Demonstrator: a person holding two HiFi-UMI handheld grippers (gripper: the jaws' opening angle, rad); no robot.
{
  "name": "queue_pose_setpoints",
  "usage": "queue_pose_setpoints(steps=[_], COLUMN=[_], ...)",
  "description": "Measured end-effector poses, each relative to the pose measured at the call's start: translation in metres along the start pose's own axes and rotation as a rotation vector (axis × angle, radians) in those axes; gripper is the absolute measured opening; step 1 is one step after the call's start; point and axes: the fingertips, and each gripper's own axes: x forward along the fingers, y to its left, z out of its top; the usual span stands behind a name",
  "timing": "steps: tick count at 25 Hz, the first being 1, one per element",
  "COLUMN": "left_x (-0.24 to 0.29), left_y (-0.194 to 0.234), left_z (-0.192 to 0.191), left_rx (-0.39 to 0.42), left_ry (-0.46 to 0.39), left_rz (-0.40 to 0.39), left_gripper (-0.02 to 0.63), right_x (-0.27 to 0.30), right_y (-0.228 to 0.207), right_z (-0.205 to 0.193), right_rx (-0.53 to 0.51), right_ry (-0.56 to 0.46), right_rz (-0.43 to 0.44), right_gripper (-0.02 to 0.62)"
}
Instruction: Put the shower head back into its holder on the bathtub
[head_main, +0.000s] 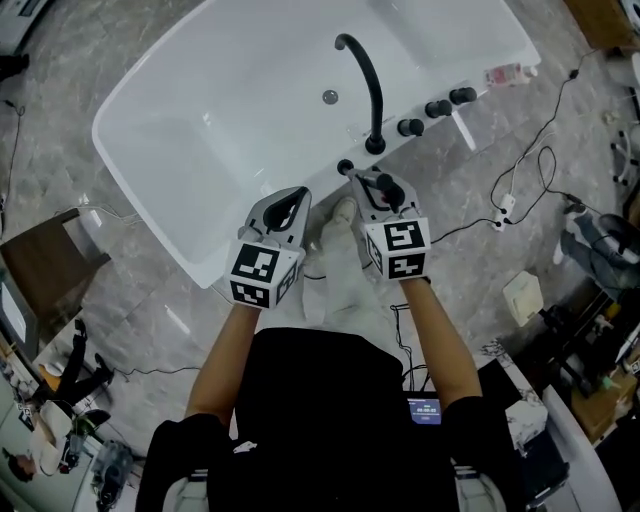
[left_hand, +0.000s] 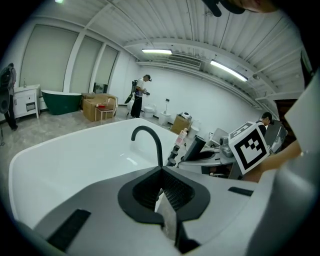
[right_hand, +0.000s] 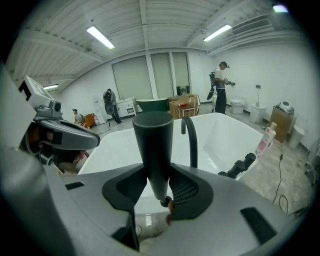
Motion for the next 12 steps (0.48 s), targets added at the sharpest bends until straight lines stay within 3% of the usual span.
queue_pose_setpoints(steps=[12], left_x=[0.022], left_y=[0.033], left_z=[-0.045], left_rx=[-0.028], left_ry=[0.067], left_rz=[0.037], left_gripper=[0.012], right_x=[0.054], right_y=[-0.013], right_z=[-0.051], right_rx=[-0.044], right_ry=[0.098], right_rz=[-0.003], right_gripper=[0.146])
